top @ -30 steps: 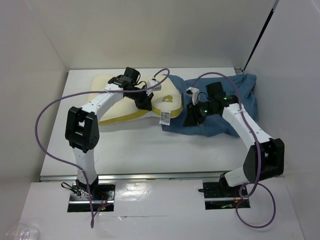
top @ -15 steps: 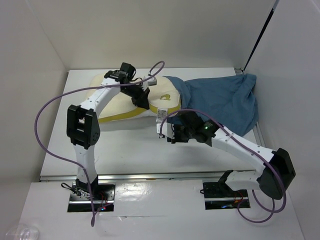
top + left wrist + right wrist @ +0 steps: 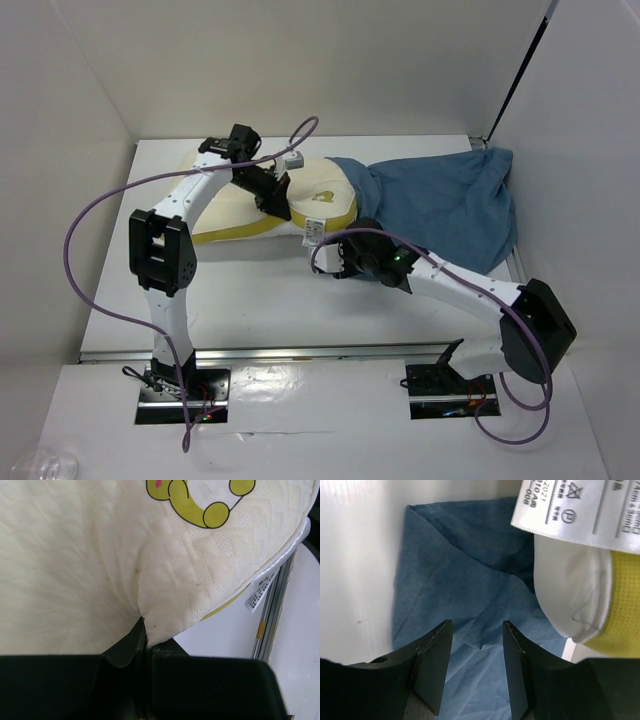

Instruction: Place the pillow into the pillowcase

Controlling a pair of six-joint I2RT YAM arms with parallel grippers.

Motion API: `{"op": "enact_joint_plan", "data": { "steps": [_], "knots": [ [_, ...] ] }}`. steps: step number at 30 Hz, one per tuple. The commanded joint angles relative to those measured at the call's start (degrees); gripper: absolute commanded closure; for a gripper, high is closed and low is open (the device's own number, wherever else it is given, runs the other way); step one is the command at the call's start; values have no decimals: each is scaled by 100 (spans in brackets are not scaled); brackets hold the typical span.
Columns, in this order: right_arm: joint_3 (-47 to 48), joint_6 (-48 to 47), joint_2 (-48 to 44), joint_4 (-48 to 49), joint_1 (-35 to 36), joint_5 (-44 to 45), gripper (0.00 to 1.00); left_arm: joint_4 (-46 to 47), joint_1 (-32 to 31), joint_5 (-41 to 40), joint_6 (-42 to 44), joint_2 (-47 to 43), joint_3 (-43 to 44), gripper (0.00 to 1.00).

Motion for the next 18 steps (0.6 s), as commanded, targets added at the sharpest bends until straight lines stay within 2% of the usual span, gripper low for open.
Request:
{"op": "enact_joint_plan", "data": {
  "steps": [1,13,18],
  "knots": [
    [137,-352,280,279,68,37,48,-458,101,564,12,-161,163,100],
    [1588,-414,1484,-1092,-46,-710,47,-836,285,731,197,-162,383,100],
    [2265,-527,1951,-1988,-46,-1131,48,-836,390,731,311,-214,383,100]
  ]
}}
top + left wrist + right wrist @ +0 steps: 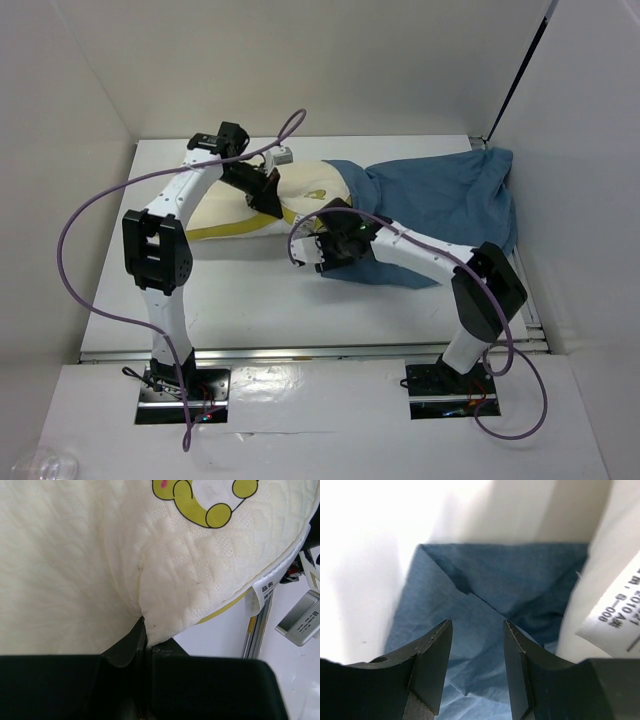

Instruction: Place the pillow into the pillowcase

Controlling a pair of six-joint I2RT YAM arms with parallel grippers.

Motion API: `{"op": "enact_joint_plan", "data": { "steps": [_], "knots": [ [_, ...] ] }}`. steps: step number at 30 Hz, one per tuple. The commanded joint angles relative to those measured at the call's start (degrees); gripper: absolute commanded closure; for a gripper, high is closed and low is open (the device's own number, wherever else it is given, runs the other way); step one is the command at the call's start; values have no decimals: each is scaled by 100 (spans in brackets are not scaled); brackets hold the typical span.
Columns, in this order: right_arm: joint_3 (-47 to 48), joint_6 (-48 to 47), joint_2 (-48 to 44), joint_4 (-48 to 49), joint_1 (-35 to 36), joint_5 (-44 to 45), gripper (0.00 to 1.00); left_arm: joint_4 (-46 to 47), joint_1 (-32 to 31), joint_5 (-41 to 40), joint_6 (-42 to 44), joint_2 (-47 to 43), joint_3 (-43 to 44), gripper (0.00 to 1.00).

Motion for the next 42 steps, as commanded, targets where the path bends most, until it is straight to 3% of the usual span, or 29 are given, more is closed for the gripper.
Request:
{"op": "enact_joint_plan", "data": {
  "steps": [1,6,14,21,24,31,38,42],
  "knots": [
    [528,-119,218,-804,-26,-452,48,-340,94,465,82,-212,219,100],
    [932,-356,464,-1648,-79,-637,48,-393,146,526,135,-107,272,100],
    [740,-735,394,-1904,-79,-690,46,-340,146,579,30,7,377,100],
    [380,-735,341,-1378,-79,-339,46,-340,146,579,-23,60,491,100],
    [-24,-735,272,-449,96,82,49,-340,94,526,-24,60,386,100],
    [-579,-489,271,644,264,760,50,-287,94,526,-24,60,219,100],
    [-342,-164,385,891,369,918,50,-234,94,579,-24,113,166,100],
    [-219,-216,595,567,369,787,50,-234,94,579,29,113,166,100]
  ]
}}
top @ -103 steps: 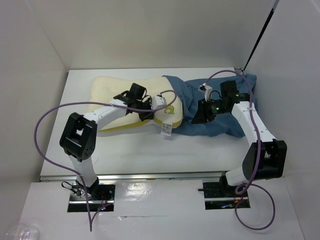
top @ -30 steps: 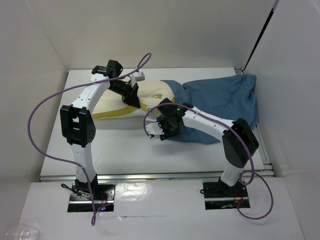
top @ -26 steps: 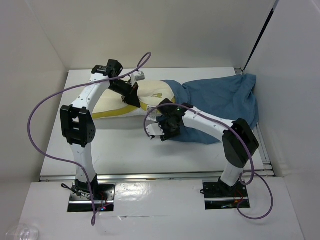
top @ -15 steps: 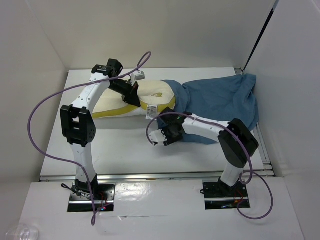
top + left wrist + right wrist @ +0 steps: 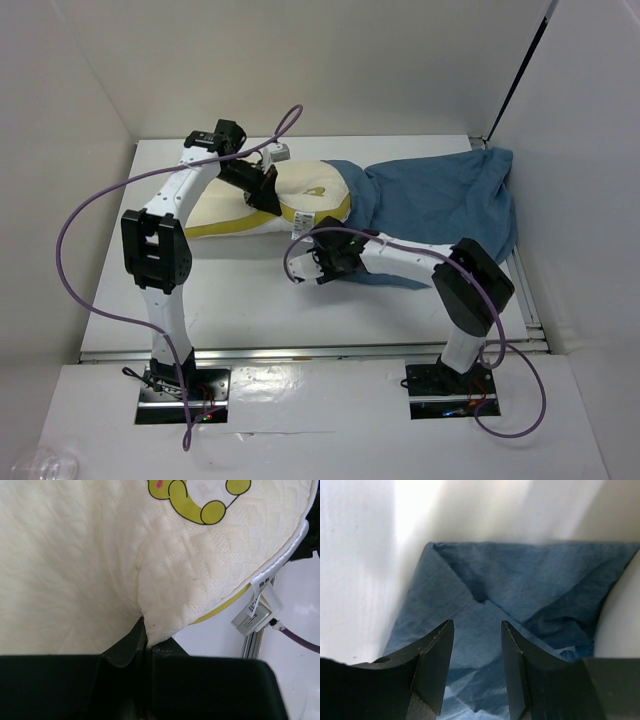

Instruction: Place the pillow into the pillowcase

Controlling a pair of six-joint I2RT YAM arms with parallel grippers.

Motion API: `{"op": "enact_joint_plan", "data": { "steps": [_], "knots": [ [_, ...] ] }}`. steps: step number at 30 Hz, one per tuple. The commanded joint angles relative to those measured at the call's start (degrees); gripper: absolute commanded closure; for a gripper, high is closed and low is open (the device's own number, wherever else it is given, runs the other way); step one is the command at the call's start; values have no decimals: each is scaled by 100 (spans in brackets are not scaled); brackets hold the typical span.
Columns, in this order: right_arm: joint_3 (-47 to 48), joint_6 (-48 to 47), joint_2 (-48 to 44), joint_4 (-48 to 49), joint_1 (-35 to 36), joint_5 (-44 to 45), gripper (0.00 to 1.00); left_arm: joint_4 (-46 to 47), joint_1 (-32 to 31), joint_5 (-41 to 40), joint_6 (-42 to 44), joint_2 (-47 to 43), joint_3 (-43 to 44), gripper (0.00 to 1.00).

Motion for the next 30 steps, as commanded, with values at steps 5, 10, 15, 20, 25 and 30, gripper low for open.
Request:
{"op": "enact_joint_plan", "data": {
  "steps": [5,10,15,20,25,30],
  "knots": [
    [580,20,442,-525,0,-246,51,-166,-20,443,-3,60,0,100],
    [897,-111,618,-1114,-53,-580,53,-167,-20,443,-3,60,0,100],
    [897,-112,671,-1229,-53,-633,75,-115,-20,443,-3,113,0,100],
    [1072,-112,847,-1510,-105,-633,93,-114,-20,443,-3,174,53,100],
    [1073,-112,847,-1563,-106,-686,100,-114,-20,443,-3,175,158,100],
    [1012,-7,584,-1520,-159,-625,100,-62,-20,443,-56,175,97,100]
  ]
}}
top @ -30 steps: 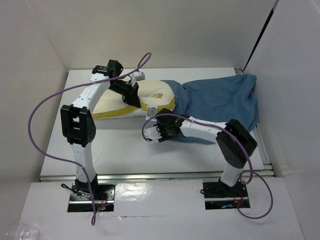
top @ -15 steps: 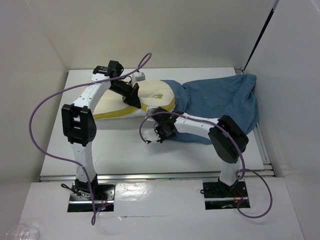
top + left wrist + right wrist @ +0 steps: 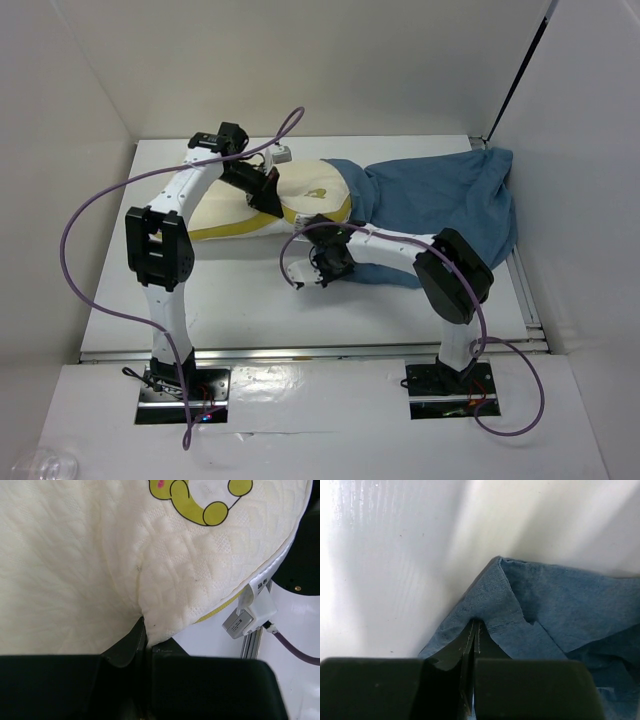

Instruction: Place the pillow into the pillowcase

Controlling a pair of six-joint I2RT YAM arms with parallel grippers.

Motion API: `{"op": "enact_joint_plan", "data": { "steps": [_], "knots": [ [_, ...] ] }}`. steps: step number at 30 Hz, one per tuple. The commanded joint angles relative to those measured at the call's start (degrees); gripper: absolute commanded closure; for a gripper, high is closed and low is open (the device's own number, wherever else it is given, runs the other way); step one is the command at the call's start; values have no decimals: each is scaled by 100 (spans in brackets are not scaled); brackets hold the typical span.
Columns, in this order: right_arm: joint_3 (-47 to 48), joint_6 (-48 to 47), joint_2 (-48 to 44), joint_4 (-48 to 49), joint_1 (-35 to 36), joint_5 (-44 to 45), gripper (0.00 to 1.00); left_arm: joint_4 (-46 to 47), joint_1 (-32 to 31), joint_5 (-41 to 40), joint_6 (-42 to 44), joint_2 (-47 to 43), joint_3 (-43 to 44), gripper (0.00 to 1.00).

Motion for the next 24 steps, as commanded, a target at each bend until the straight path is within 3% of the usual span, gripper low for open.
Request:
{"op": "enact_joint_plan", "data": {
  "steps": [1,6,7,12,14,17,21,24],
  "knots": [
    [152,133,-243,-26,-73,-10,100,-70,-9,362,-117,-2,42,100],
    [442,1168,-621,466,-126,525,95,298,-9,362,-345,-55,-169,100],
    [521,1780,-682,466,-126,604,85,386,-9,362,-407,-116,-221,100],
    [1066,3787,-1208,458,-249,1202,55,834,-9,310,-671,-318,-520,100],
    [1067,4473,-1411,379,-302,1325,54,1010,-9,257,-803,-371,-582,100],
    [856,5334,-1658,-119,-363,1326,44,1264,-9,117,-1075,-476,-644,100],
    [524,6039,-1746,-474,-635,729,38,1668,-9,3,-1391,-599,-758,100],
    [407,6522,-1746,-571,-872,562,44,1670,-9,2,-1506,-600,-758,100]
  ]
}}
